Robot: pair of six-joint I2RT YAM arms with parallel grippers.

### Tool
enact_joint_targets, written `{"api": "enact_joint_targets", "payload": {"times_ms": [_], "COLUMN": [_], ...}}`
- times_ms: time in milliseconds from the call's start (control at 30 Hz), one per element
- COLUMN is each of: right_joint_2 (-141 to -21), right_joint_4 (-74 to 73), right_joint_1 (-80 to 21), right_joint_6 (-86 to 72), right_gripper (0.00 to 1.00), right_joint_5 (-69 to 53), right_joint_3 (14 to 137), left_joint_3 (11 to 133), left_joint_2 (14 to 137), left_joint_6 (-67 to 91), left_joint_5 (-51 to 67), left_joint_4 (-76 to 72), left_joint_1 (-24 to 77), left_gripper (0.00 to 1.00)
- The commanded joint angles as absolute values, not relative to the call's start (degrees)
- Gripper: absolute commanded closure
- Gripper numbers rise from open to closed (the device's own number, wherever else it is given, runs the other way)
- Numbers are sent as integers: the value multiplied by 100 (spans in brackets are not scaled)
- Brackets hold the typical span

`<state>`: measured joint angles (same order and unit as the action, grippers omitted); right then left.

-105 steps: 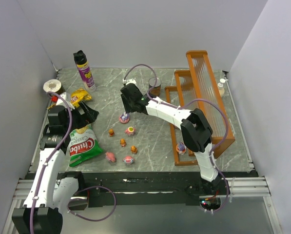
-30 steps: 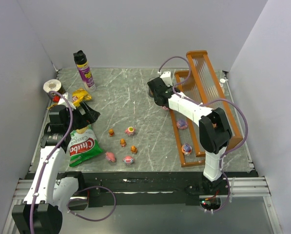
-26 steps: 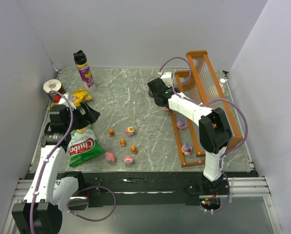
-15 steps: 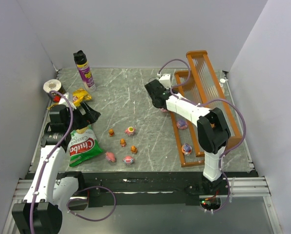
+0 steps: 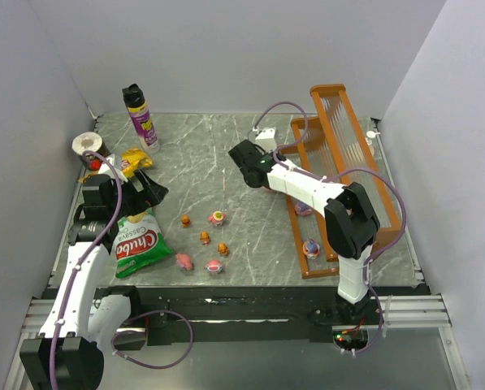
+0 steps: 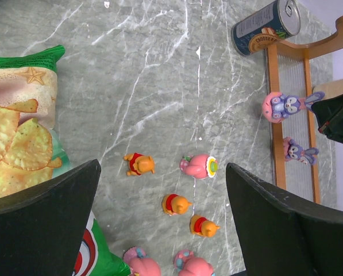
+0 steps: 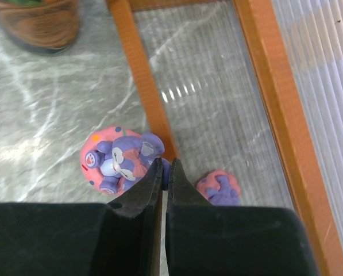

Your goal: Place and organize the plastic toys onto the shelf

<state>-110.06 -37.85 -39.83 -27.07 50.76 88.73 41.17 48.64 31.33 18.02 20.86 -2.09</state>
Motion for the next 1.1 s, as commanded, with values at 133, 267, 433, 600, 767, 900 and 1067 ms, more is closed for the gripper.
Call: {"api": "enact_joint_targets", "payload": {"times_ms": [133,267,433,600,767,900,1067], "right_joint_2": [-10767,-10679,-10275,-10081,-10230,-10406,-10660], "right_joint_4": [-4315,-4605,-4203,-3473,-3050,-2831,-2681], "right_joint_1": [-4465,-4421,-4044,-3622,-3533,-3524,-3516], "right_joint_6": [-3041,-2954,-2427,-1715,-1433,-1310,-1196], "right_gripper": [100,100,100,100,100,100,100], "right_joint_5": [6064,6407,6303,6021,6038,6090,6231], "right_joint_3": [9544,9764,9484,8922,8667,8570,8552], "left_joint_3": [4315,4315,4315,4315,4315,4315,4315], "left_joint_2": [4860,4852,4834,4843,4843,4852,4860], "left_joint_6": [3243,3234,3234,3243,3234,3234,3234], "left_joint_5": [1916,1907,1916,1969,1960,1951,1951], "left_joint_4": [1960,1960,1951,1942,1951,1951,1951], "left_joint_1": [-246,-246,-246,-246,-246,-246,-246], "left_gripper": [4,4,4,4,3,4,4]}}
